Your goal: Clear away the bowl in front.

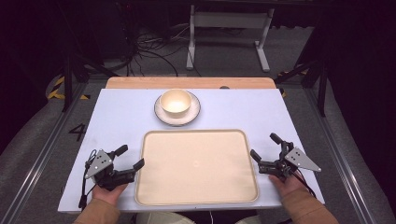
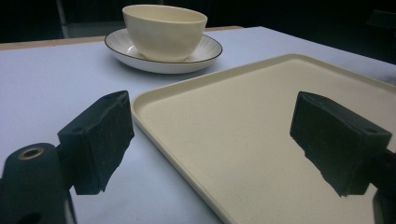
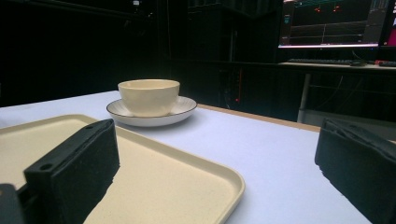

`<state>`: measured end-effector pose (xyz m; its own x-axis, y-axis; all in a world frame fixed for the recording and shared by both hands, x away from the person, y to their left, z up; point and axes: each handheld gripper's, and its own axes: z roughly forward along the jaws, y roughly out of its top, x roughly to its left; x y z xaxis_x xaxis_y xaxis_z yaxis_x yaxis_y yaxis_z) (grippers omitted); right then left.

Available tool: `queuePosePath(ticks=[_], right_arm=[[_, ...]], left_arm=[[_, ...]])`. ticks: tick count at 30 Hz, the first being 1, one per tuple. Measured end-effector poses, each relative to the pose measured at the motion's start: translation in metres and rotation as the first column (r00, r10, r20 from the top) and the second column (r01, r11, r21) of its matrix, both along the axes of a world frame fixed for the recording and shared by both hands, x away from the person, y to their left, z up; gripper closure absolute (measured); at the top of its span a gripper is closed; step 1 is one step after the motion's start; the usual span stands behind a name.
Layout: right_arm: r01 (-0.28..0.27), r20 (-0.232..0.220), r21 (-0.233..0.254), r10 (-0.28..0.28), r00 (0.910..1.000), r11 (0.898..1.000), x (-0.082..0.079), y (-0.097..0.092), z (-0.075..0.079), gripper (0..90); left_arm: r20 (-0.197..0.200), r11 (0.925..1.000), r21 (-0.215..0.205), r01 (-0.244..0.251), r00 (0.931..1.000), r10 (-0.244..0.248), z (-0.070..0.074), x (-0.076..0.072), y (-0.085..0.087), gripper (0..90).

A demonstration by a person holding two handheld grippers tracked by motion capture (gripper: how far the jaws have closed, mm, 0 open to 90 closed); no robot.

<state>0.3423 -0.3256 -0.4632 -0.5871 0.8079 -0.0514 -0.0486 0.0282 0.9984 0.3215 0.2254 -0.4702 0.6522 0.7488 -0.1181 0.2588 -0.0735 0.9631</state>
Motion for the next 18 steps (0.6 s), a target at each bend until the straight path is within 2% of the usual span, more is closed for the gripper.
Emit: queuePosePath(ticks=[18], right_arm=[[0.0, -0.001, 0.0, 0.0, 1.0, 1.0, -0.0002, 0.0001, 0.0, 0.1]], left_arm=[[0.002, 1.0, -0.005, -0.002, 1.0, 0.002, -0.0002, -0.0001, 0.0004, 14.3]])
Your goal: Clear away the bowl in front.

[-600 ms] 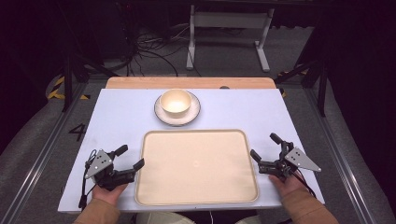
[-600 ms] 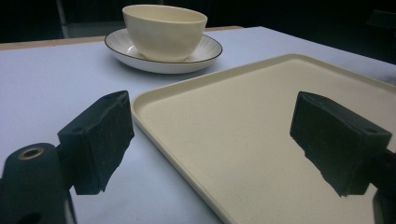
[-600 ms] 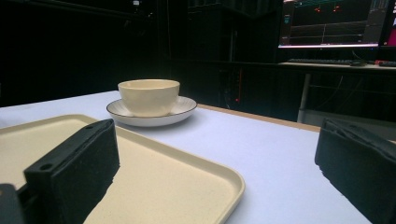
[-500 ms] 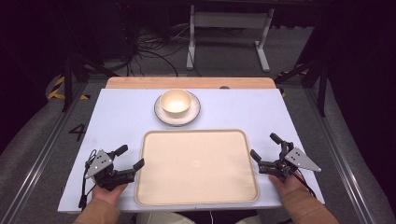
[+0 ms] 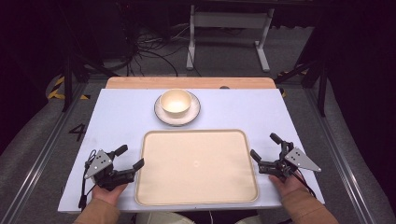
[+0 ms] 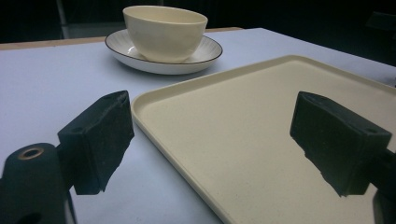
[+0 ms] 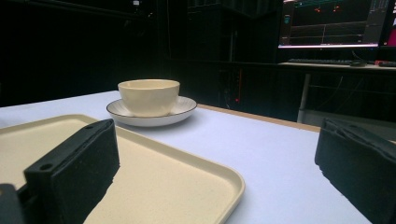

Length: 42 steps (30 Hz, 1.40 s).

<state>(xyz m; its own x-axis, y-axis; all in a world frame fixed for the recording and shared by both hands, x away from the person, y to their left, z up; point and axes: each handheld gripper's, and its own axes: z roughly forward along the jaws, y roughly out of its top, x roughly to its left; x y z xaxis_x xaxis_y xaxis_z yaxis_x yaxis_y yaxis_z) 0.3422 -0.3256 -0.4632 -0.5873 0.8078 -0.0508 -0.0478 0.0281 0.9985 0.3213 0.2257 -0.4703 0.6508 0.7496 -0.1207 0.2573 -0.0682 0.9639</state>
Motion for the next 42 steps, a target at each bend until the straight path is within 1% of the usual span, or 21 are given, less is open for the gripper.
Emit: queuePosePath(ticks=[7, 9, 12, 13, 15, 16, 17, 18, 21, 25, 28, 32, 34, 35, 37, 40, 41, 42], right_arm=[[0.0, 0.002, -0.001, 0.0, 1.0, 1.0, 0.0, 0.0, 0.0, 0.1], [0.0, -0.002, 0.001, 0.0, 1.0, 1.0, 0.0, 0.0, 0.0, 0.1], [0.001, -0.001, 0.001, -0.001, 1.0, 1.0, 0.0, 0.0, 0.0, 0.1], [0.001, 0.001, 0.0, -0.001, 1.0, 1.0, 0.0, 0.0, 0.0, 0.1], [0.001, 0.0, 0.0, -0.001, 1.0, 1.0, 0.0, 0.0, 0.0, 0.1], [0.0, 0.002, -0.001, 0.0, 1.0, 1.0, 0.0, 0.0, 0.0, 0.1], [0.0, 0.002, -0.001, 0.0, 1.0, 1.0, 0.0, 0.0, 0.0, 0.1], [0.001, 0.001, 0.0, -0.001, 1.0, 1.0, 0.0, 0.0, 0.0, 0.1], [0.001, 0.001, -0.001, -0.001, 1.0, 1.0, 0.0, 0.0, 0.0, 0.1], [0.001, -0.001, 0.0, -0.001, 1.0, 1.0, 0.0, 0.0, 0.0, 0.1], [0.001, -0.001, 0.0, -0.001, 1.0, 1.0, 0.0, 0.0, 0.0, 0.1], [0.001, -0.001, -0.001, -0.001, 1.0, 1.0, 0.0, 0.0, 0.0, 0.1], [0.002, -0.001, 0.0, -0.002, 1.0, 1.0, 0.0, 0.0, 0.0, 0.1], [0.001, -0.001, 0.0, -0.001, 1.0, 1.0, 0.0, 0.0, 0.0, 0.1], [0.002, -0.001, -0.001, -0.002, 1.0, 1.0, 0.0, 0.0, 0.0, 0.1], [0.001, 0.0, -0.001, -0.001, 1.0, 1.0, 0.0, 0.0, 0.0, 0.1], [0.0, 0.0, 0.0, 0.0, 1.0, 1.0, 0.0, 0.0, 0.0, 0.1], [0.0, 0.0, 0.0, 0.0, 1.0, 1.0, 0.0, 0.0, 0.0, 0.1]], left_arm=[[0.0, 1.0, 0.001, 0.001, 1.0, -0.001, 0.0, 0.0, 0.0, 14.6], [0.004, 1.0, -0.01, -0.002, 1.0, 0.002, 0.0, 0.0, 0.0, 15.1], [0.006, 1.0, -0.004, -0.008, 0.9999, 0.008, 0.001, -0.001, 0.001, 16.7], [0.002, 0.9999, 0.007, -0.008, 1.0, 0.008, 0.003, -0.001, 0.001, 17.1], [0.006, 0.9999, -0.009, -0.011, 0.9999, 0.011, 0.005, -0.002, 0.002, 18.5], [0.006, 0.9999, -0.009, -0.011, 0.9999, 0.011, 0.005, -0.002, 0.002, 18.7], [0.013, 0.9996, -0.024, -0.011, 0.9998, 0.011, 0.01, -0.002, 0.003, 18.8], [0.021, 0.9995, -0.028, -0.013, 0.9997, 0.014, 0.013, -0.002, 0.004, 18.9], [0.039, 0.9998, -0.013, -0.013, 0.9991, 0.014, 0.019, -0.002, 0.003, 19.0], [0.048, 1.0, -0.003, -0.007, 0.9988, 0.008, 0.025, -0.002, -0.001, 19.0], [0.05, 1.0, -0.004, -0.004, 0.9987, 0.004, 0.028, -0.002, -0.003, 19.0], [0.054, 0.9999, 0.01, -0.001, 0.9985, 0.001, 0.032, -0.003, -0.005, 19.3], [0.049, 1.0, 0.003, 0.001, 0.9988, -0.002, 0.034, -0.002, -0.005, 19.9], [0.036, 0.9998, -0.018, 0.004, 0.9993, -0.003, 0.036, -0.001, -0.006, 20.7], [0.04, 0.9999, -0.012, 0.008, 0.9992, -0.008, 0.039, 0.0, -0.006, 21.4], [0.041, 0.9996, -0.02, 0.02, 0.999, -0.019, 0.045, 0.006, -0.009, 21.5], [0.041, 0.9996, -0.02, 0.02, 0.999, -0.019, 0.045, 0.006, -0.009, 21.5], [0.045, 0.9995, -0.022, 0.023, 0.9988, -0.022, 0.047, 0.009, -0.01, 21.5]])
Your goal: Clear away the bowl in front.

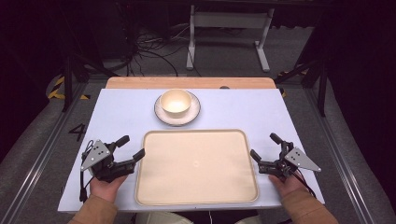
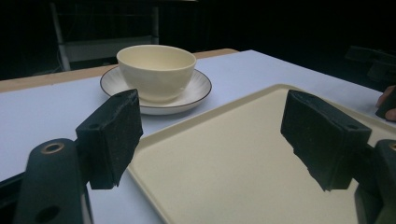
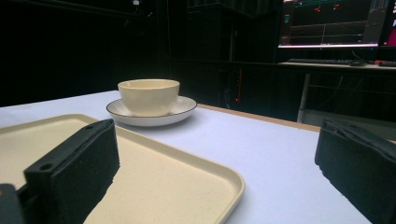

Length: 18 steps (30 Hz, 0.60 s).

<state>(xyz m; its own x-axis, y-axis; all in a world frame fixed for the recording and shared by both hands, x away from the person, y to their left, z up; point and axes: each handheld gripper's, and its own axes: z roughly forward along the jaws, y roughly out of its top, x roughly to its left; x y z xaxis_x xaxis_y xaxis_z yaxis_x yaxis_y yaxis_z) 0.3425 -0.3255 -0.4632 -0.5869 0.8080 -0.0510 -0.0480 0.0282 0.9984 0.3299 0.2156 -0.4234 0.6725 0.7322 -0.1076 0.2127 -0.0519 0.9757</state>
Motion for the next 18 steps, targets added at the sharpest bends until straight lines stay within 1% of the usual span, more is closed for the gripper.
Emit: queuePosePath(ticks=[1, 4, 7, 9, 11, 14, 17, 18], right_arm=[[0.001, 0.0, -0.001, -0.001, 1.0, 1.0, 0.0, 0.0, 0.0, 0.1], [0.001, 0.0, -0.001, -0.001, 1.0, 1.0, 0.0, 0.0, 0.0, 0.1], [0.0, 0.0, 0.0, 0.0, 1.0, 1.0, 0.0, 0.0, 0.0, 0.1], [0.001, 0.0, -0.001, -0.001, 1.0, 1.0, 0.0, 0.0, 0.0, 0.1], [0.001, 0.0, -0.001, -0.001, 1.0, 1.0, 0.0, 0.0, 0.0, 0.1], [0.0, -0.001, 0.0, 0.0, 1.0, 1.0, 0.0, 0.0, 0.0, 0.1], [0.0, 0.0, -0.001, 0.0, 1.0, 1.0, 0.0, 0.0, 0.0, 0.1], [0.001, 0.0, -0.001, -0.001, 1.0, 1.0, 0.0, 0.0, 0.0, 0.1]], left_arm=[[-0.001, 1.0, -0.008, -0.002, 1.0, 0.002, 0.001, 0.002, -0.001, 21.3], [-0.007, 1.0, -0.007, 0.003, 1.0, -0.004, 0.005, 0.011, -0.004, 21.2], [-0.011, 0.9998, -0.015, 0.009, 0.9999, -0.009, 0.007, 0.02, -0.008, 21.1], [-0.014, 0.9997, -0.023, 0.008, 0.9999, -0.008, 0.009, 0.024, -0.01, 20.8], [-0.008, 0.9995, -0.032, 0.003, 1.0, -0.004, 0.01, 0.028, -0.011, 20.4], [-0.015, 0.9995, -0.032, 0.003, 0.9999, -0.003, 0.01, 0.031, -0.011, 20.4], [-0.012, 0.9996, -0.029, -0.001, 0.9999, 0.0, 0.012, 0.035, -0.012, 20.2], [-0.009, 0.9993, -0.037, -0.006, 0.9999, 0.006, 0.014, 0.038, -0.013, 20.2]])
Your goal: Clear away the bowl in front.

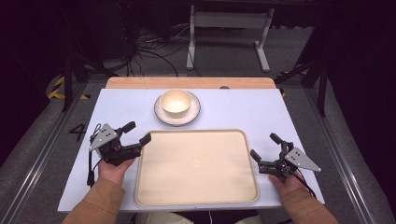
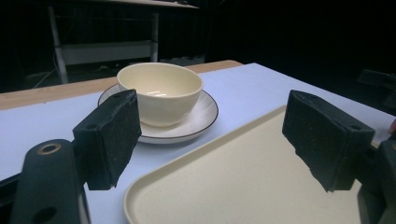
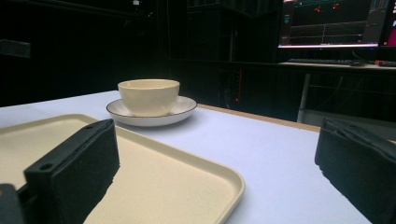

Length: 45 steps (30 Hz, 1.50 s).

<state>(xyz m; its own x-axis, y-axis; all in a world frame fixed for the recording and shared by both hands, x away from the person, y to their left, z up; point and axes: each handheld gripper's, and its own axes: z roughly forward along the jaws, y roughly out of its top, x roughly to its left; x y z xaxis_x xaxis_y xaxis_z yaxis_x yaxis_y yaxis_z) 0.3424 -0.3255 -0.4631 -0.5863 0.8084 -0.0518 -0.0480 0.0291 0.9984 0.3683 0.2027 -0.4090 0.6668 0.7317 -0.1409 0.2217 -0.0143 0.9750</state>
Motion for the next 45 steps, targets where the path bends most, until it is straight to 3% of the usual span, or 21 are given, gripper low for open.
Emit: queuePosePath(ticks=[16, 26, 45], right_arm=[[0.0, -0.001, 0.001, 0.0, 1.0, 1.0, 0.0, 0.0, 0.0, 0.1], [-0.001, 0.0, 0.0, 0.001, 1.0, 1.0, 0.0, 0.0, 0.0, 0.1], [-0.001, 0.001, 0.0, 0.001, 1.0, 1.0, 0.0, 0.0, 0.0, 0.1]], left_arm=[[-0.007, 0.9988, 0.047, 0.015, 0.9999, -0.015, 0.011, 0.034, -0.016, 21.4], [-0.013, 0.9985, 0.053, 0.015, 0.9998, -0.014, 0.017, 0.054, -0.029, 21.1], [-0.065, 0.9978, 0.064, -0.015, 0.9977, 0.02, 0.027, 0.093, -0.044, 19.8]])
